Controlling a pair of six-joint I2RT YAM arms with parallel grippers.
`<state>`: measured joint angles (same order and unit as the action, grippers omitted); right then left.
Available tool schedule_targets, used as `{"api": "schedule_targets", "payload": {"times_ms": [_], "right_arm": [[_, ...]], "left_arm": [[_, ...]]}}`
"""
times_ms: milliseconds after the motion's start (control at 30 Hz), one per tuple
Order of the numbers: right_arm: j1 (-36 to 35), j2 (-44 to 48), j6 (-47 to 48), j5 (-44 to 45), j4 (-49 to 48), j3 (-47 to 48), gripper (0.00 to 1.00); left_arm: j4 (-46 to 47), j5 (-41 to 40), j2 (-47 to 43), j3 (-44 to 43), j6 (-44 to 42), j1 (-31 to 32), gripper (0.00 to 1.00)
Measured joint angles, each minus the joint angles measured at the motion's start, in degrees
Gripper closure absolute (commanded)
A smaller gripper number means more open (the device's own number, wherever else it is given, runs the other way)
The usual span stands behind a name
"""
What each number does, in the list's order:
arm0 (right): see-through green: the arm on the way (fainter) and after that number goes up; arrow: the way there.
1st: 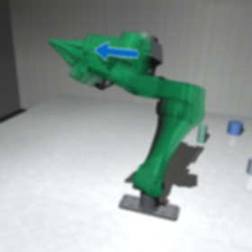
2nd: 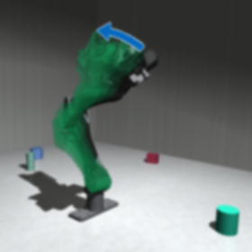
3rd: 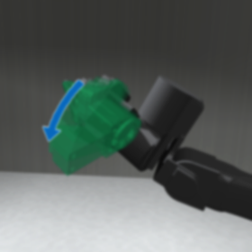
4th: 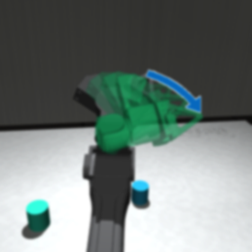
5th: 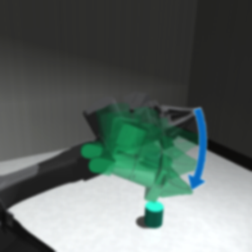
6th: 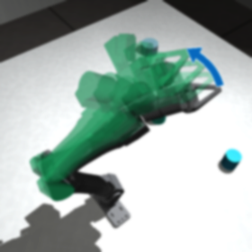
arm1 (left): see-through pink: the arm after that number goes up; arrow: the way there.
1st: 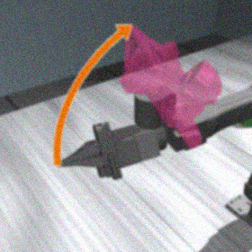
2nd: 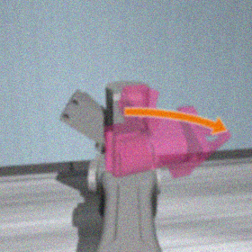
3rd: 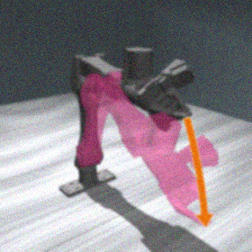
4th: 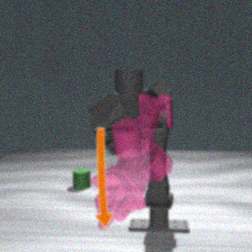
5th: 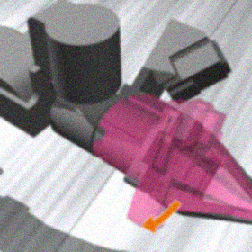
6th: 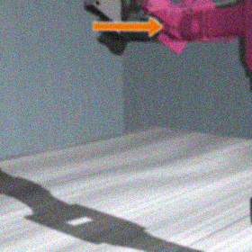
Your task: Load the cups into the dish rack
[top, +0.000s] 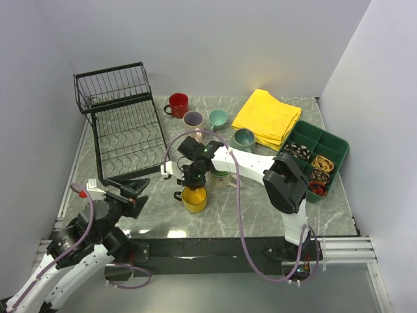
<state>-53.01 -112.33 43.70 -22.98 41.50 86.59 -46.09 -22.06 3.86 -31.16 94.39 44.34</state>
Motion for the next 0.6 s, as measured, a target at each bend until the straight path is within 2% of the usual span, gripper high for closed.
{"api": "schedule_targets", "payload": {"times_ms": [200,333,467,600], "right_arm": [[-0.11,3.37,-1.16,1.38,1.03,0.44,1.0],[-0.31,8.61,-1.2,6.4,2.56,6.47,1.0],[-0.59,15.61,0.94,14.29,-2.58,10.73,1.0],[-0.63,24.79,5.22,19.78,-8.0,7.93,1.0]], "left_arm": [[3.02,1.68,0.59,0.02,0.07,0.0,0.01],[7.45,3.61,1.62,0.04,0.46,0.0,0.01],[12.39,5.77,4.26,-0.15,0.17,0.0,0.02],[18.25,9.46,9.94,-2.16,-1.7,0.0,0.03]]}}
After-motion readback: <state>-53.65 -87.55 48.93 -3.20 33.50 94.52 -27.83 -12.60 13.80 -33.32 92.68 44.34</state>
